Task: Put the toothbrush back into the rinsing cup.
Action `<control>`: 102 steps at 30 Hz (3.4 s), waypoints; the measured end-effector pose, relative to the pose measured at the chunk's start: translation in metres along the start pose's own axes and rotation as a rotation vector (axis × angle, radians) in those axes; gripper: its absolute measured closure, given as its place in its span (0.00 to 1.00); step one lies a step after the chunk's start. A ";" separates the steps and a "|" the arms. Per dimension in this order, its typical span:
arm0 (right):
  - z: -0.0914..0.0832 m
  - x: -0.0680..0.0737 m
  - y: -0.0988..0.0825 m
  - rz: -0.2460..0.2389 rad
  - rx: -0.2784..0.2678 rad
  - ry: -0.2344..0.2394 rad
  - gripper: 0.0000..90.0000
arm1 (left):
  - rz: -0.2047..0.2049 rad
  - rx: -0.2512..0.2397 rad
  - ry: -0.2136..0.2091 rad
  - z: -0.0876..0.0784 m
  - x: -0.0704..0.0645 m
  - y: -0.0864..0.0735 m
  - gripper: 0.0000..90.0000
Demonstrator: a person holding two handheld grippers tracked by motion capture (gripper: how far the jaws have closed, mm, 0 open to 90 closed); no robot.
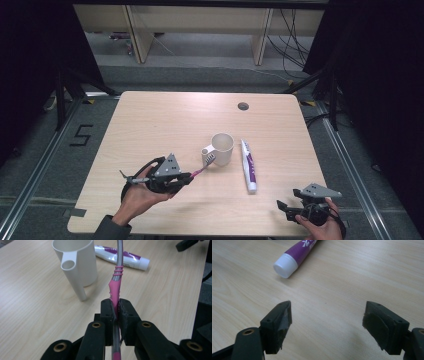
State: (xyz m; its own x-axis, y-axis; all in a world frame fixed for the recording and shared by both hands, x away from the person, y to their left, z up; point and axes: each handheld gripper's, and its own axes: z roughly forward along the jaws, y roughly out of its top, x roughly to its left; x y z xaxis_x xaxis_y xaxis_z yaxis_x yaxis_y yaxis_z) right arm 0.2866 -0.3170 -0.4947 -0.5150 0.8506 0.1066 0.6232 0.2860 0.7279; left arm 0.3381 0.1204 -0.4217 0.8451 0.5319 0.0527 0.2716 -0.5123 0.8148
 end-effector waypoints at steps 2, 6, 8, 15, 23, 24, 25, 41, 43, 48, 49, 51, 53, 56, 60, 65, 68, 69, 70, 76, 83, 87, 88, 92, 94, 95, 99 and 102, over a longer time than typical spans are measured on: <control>0.001 0.000 0.000 0.003 0.002 -0.011 0.27 | -0.022 -0.046 0.020 0.000 0.005 0.001 0.91; 0.001 0.000 0.000 -0.004 0.001 -0.008 0.26 | -0.080 -0.123 0.064 0.002 0.017 0.001 0.91; 0.001 0.001 0.000 0.010 0.004 -0.011 0.26 | -0.099 -0.142 0.092 0.003 0.022 0.000 0.91; 0.000 -0.003 0.000 -0.043 -0.012 -0.020 0.27 | -0.132 -0.202 0.124 0.008 0.034 -0.005 0.91; 0.000 -0.003 0.001 -0.033 -0.003 -0.009 0.27 | -0.174 -0.268 0.148 0.014 0.041 -0.006 0.91; 0.000 -0.003 0.001 -0.033 -0.002 -0.008 0.27 | -0.176 -0.277 0.161 0.014 0.041 -0.005 0.91; 0.000 -0.003 0.001 -0.034 -0.003 -0.009 0.26 | -0.177 -0.287 0.166 0.014 0.041 -0.005 0.91; 0.000 -0.002 0.001 -0.040 -0.002 -0.015 0.26 | -0.179 -0.465 0.201 0.030 0.033 0.028 0.91; 0.000 -0.003 0.001 -0.040 0.001 -0.015 0.26 | -0.178 -0.465 0.199 0.033 0.033 0.031 0.91; 0.001 -0.002 0.001 -0.021 0.009 -0.003 0.26 | -0.165 -0.477 0.199 0.042 0.032 0.039 0.91; 0.000 -0.002 0.001 -0.017 0.010 0.001 0.26 | -0.159 -0.480 0.198 0.044 0.032 0.041 0.91; 0.001 -0.001 0.000 -0.013 0.004 0.003 0.26 | -0.150 -0.491 0.196 0.047 0.032 0.044 0.91; 0.002 -0.003 0.000 -0.032 0.000 0.000 0.26 | -0.152 -0.494 0.199 0.050 0.032 0.046 0.91; 0.002 -0.003 0.000 -0.029 -0.007 0.002 0.27 | -0.142 -0.502 0.207 0.056 0.033 0.049 0.91; 0.002 -0.002 0.000 -0.009 -0.004 0.000 0.26 | -0.133 -0.511 0.205 0.062 0.033 0.050 0.91; 0.001 -0.004 0.000 -0.039 -0.008 -0.012 0.26 | -0.125 -0.510 0.215 0.066 0.035 0.047 0.91; 0.002 -0.002 -0.001 -0.010 -0.004 0.004 0.26 | -0.138 -0.513 0.207 0.069 0.037 0.042 0.91; 0.002 -0.002 -0.001 -0.010 -0.004 0.004 0.26 | -0.138 -0.513 0.203 0.070 0.037 0.041 0.91; 0.002 -0.002 -0.001 -0.009 -0.003 0.004 0.26 | -0.139 -0.516 0.201 0.071 0.037 0.039 0.91; 0.002 -0.002 0.000 -0.013 0.004 -0.004 0.26 | -0.136 -0.528 0.187 0.075 0.037 0.034 0.91; 0.002 -0.001 0.000 -0.012 0.011 0.011 0.26 | -0.130 -0.509 0.182 0.076 0.036 0.026 0.91; 0.002 -0.001 0.000 -0.008 0.013 0.012 0.26 | -0.115 -0.490 0.177 0.076 0.035 0.022 0.91; 0.002 -0.001 0.000 -0.009 0.012 0.012 0.26 | -0.111 -0.487 0.172 0.076 0.035 0.020 0.91; 0.002 -0.002 -0.001 -0.031 0.006 0.005 0.26 | -0.108 -0.476 0.167 0.074 0.035 0.016 0.91; 0.002 -0.002 0.000 -0.031 0.006 0.004 0.26 | -0.103 -0.467 0.163 0.074 0.034 0.014 0.91; 0.002 -0.002 0.000 -0.031 0.006 0.003 0.26 | -0.102 -0.461 0.160 0.074 0.033 0.013 0.91; 0.002 -0.002 0.000 -0.032 0.007 0.001 0.26 | -0.094 -0.449 0.153 0.075 0.032 0.011 0.91; 0.002 -0.002 0.000 -0.030 0.005 0.005 0.26 | -0.087 -0.434 0.149 0.075 0.031 0.010 0.90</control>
State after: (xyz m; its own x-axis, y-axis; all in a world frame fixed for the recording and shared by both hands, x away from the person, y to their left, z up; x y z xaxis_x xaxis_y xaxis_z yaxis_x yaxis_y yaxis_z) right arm 0.2887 -0.3177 -0.4969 -0.5363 0.8394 0.0884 0.6105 0.3135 0.7273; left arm 0.4015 0.0808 -0.4551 0.7437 0.6679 0.0301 0.0938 -0.1489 0.9844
